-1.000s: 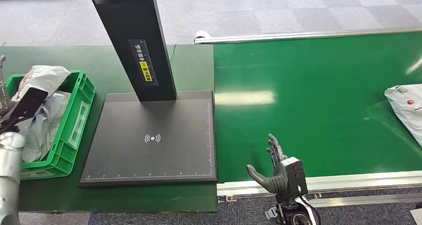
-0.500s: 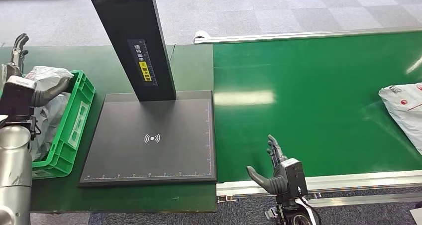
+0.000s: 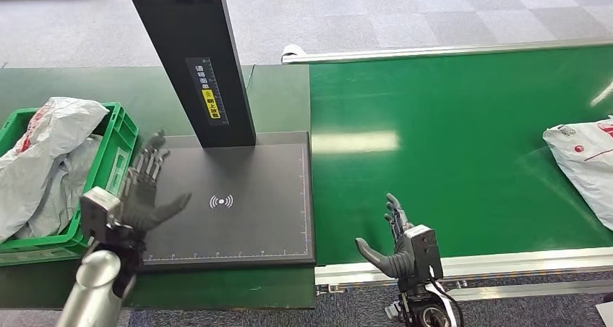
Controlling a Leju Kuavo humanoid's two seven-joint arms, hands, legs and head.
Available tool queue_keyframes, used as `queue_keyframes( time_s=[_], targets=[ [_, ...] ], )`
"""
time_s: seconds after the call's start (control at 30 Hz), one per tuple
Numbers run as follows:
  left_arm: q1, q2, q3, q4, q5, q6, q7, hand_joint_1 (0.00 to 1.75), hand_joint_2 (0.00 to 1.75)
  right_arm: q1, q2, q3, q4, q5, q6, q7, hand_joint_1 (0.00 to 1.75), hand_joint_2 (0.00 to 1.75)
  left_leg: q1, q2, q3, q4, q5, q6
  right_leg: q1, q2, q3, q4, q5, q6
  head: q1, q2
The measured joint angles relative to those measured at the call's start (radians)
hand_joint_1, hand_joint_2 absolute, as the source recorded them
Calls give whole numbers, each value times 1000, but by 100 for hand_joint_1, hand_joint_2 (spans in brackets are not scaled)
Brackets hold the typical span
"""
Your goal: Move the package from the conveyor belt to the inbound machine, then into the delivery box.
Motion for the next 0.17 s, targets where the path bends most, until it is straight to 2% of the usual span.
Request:
queue_keyframes(
  time_s=[0.1,0.17],
  targets=[
    [73,-84,-62,81,19,17,-21,0,175,-7,11,7,9,14,7,26,0,175,0,0,0,0,0,1,0,0,0,0,0,1,0,0],
    [97,-120,-83,124,35,17,-27,0,175,-12,18,10,16,21,13,32,0,175,0,0,0,0,0,1,0,0,0,0,0,1,0,0]
  ],
)
